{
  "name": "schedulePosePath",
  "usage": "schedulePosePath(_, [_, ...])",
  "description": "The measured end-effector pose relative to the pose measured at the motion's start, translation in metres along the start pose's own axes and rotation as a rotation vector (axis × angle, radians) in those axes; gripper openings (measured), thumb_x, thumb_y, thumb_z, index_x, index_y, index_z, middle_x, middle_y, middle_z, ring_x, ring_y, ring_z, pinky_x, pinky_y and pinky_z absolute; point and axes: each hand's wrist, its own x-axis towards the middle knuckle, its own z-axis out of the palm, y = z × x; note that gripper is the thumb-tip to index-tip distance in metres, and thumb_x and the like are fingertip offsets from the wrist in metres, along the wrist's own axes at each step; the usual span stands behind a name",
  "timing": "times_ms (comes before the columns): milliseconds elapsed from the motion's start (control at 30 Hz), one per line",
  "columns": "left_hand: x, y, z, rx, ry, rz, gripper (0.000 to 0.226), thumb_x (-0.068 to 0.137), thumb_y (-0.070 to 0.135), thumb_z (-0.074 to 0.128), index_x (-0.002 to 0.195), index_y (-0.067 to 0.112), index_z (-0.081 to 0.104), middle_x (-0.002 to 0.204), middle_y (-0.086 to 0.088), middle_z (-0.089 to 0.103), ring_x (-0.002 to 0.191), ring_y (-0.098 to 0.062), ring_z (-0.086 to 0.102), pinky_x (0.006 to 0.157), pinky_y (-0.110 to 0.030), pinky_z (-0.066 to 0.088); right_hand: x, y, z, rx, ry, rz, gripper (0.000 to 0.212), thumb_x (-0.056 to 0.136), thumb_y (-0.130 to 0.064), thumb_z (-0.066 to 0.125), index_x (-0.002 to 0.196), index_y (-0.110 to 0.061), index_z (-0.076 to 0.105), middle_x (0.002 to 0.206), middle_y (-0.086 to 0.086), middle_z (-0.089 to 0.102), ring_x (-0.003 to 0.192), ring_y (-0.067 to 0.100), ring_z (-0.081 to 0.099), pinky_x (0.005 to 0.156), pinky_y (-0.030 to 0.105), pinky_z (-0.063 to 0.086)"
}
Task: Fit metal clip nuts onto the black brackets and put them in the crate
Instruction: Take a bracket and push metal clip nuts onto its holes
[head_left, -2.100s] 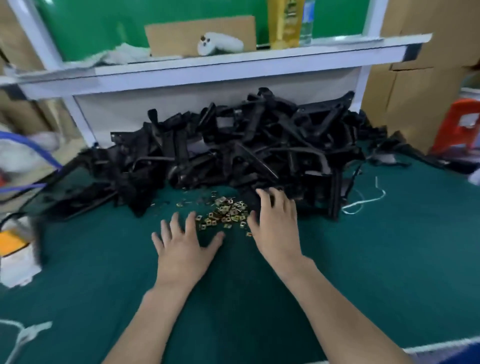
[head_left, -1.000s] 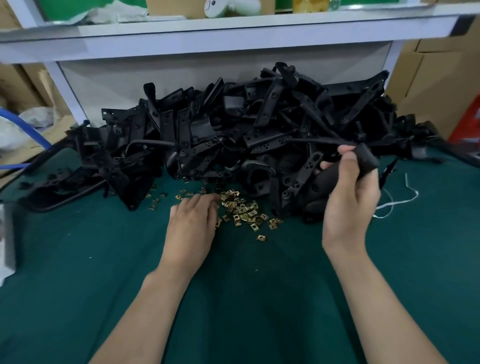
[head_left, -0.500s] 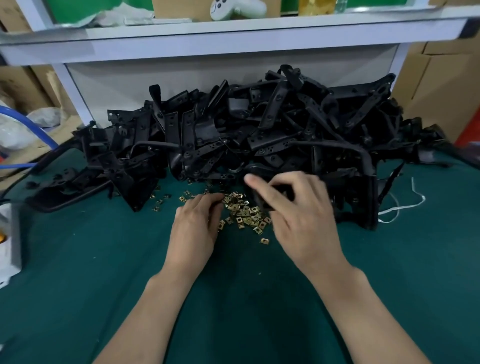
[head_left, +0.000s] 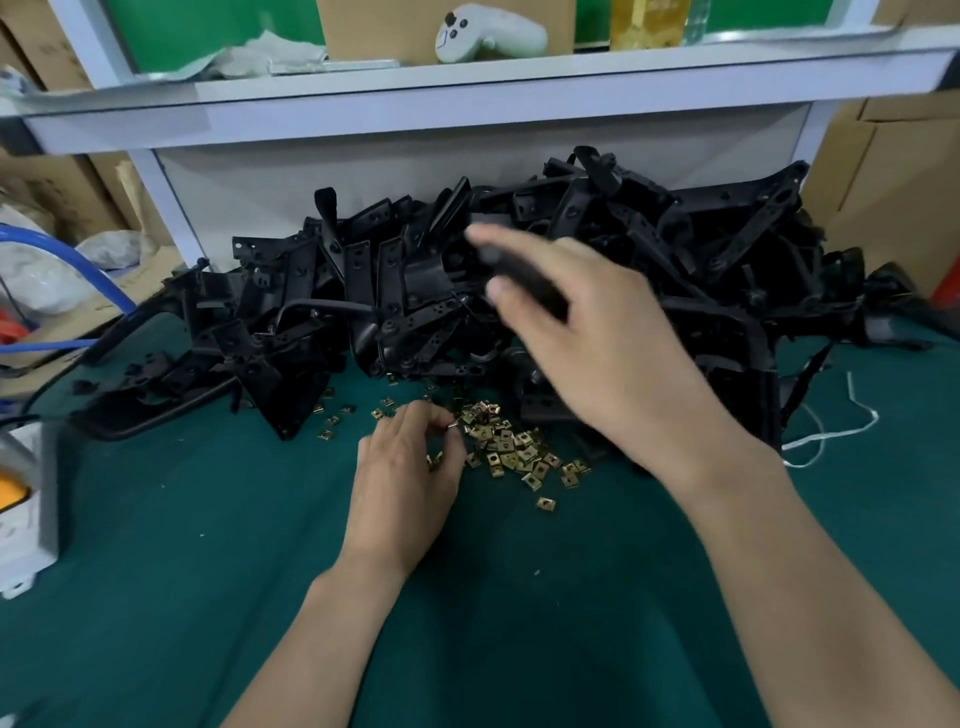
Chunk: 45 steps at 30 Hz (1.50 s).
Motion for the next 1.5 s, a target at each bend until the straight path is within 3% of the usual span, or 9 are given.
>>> schedulePosePath(67, [0.0, 0.002, -0.002, -0.052, -0.017, -0.036, 0.008, 0.095, 0.03, 0.058, 0.101, 0.024, 0.058, 0.083, 0.011, 0.065, 0.08, -0.02, 0.061, 0.083, -0.045, 0.051, -0.008, 0.005, -0.008, 0.295, 0.129, 0.085, 0.035, 0.104, -0.034, 0.053, 0.138, -0.041, 0.057, 0.105, -0.019, 0.068, 0.09, -0.005, 0.063, 0.077, 0.009, 0.045])
schedulePosePath(200, [0.0, 0.004, -0.005, -0.066, -0.076, -0.081, 0.009, 0.09, 0.041, 0.05, 0.099, 0.039, 0.047, 0.078, 0.017, 0.063, 0.087, -0.026, 0.059, 0.073, -0.043, 0.051, -0.031, 0.012, 0.007, 0.904, 0.198, 0.254, 0.028, 0.103, -0.03, 0.055, 0.127, -0.035, 0.067, 0.081, -0.005, 0.066, 0.076, 0.012, 0.063, 0.068, 0.024, 0.051])
schedulePosePath(400, [0.001, 0.01, -0.008, -0.35, 0.026, -0.161, 0.034, 0.093, 0.004, 0.063, 0.09, 0.037, 0.054, 0.085, 0.014, 0.065, 0.082, -0.008, 0.061, 0.07, -0.015, 0.047, -0.059, 0.038, 0.053, 1.485, 0.065, 0.716, 0.033, 0.094, -0.039, 0.062, 0.126, -0.035, 0.07, 0.079, -0.002, 0.059, 0.07, 0.014, 0.056, 0.071, 0.033, 0.054])
schedulePosePath(533, [0.005, 0.019, -0.007, -0.662, -0.037, -0.357, 0.012, 0.101, 0.019, 0.057, 0.093, 0.021, 0.065, 0.093, 0.014, 0.074, 0.086, -0.005, 0.068, 0.071, -0.013, 0.052, -0.056, 0.061, 0.049, 1.594, 0.214, 0.783, 0.034, 0.094, -0.044, 0.06, 0.125, -0.038, 0.07, 0.079, -0.007, 0.057, 0.068, 0.01, 0.055, 0.071, 0.028, 0.053])
schedulePosePath(700, [0.002, 0.032, -0.014, -1.325, -0.422, -0.421, 0.018, 0.103, 0.019, 0.055, 0.088, 0.019, 0.064, 0.109, -0.004, 0.072, 0.1, -0.018, 0.069, 0.077, -0.027, 0.056, -0.054, 0.074, 0.042, 1.579, 0.402, 0.816, 0.028, 0.098, -0.046, 0.057, 0.121, -0.041, 0.072, 0.078, -0.009, 0.057, 0.068, 0.008, 0.057, 0.071, 0.027, 0.056])
schedulePosePath(900, [-0.007, 0.034, 0.001, -0.748, -0.197, -0.247, 0.011, 0.1, 0.029, 0.062, 0.091, 0.031, 0.069, 0.078, 0.016, 0.064, 0.073, -0.001, 0.056, 0.07, -0.016, 0.047, -0.055, 0.064, 0.051, 1.506, 0.414, 0.818, 0.038, 0.091, -0.036, 0.066, 0.129, -0.032, 0.066, 0.083, -0.007, 0.067, 0.08, 0.01, 0.065, 0.077, 0.027, 0.057])
schedulePosePath(1067, [-0.004, 0.033, -0.004, -0.863, -0.067, -0.33, 0.011, 0.1, 0.029, 0.062, 0.094, 0.028, 0.07, 0.092, 0.0, 0.072, 0.089, -0.017, 0.066, 0.085, -0.039, 0.055, -0.068, 0.043, 0.074, 1.454, 0.067, 0.839, 0.032, 0.094, -0.01, 0.065, 0.125, -0.017, 0.06, 0.114, 0.008, 0.075, 0.106, 0.02, 0.072, 0.084, 0.033, 0.061])
schedulePosePath(1300, [0.009, 0.018, -0.014, -1.156, 0.034, -0.7, 0.021, 0.104, 0.029, 0.056, 0.088, 0.016, 0.06, 0.076, 0.004, 0.066, 0.069, -0.008, 0.063, 0.064, -0.022, 0.054, -0.068, 0.058, 0.077, 1.568, 0.092, 0.957, 0.017, 0.1, -0.006, 0.057, 0.107, -0.019, 0.066, 0.117, 0.011, 0.074, 0.109, 0.025, 0.071, 0.084, 0.041, 0.061])
schedulePosePath(1500, [0.011, 0.015, -0.016, -1.353, 0.035, -0.767, 0.015, 0.103, 0.025, 0.057, 0.096, 0.012, 0.059, 0.079, -0.002, 0.072, 0.065, -0.009, 0.067, 0.062, -0.02, 0.057, -0.066, 0.063, 0.076, 1.583, 0.032, 0.934, 0.021, 0.101, -0.01, 0.056, 0.109, -0.023, 0.07, 0.125, 0.012, 0.071, 0.116, 0.028, 0.068, 0.094, 0.045, 0.057])
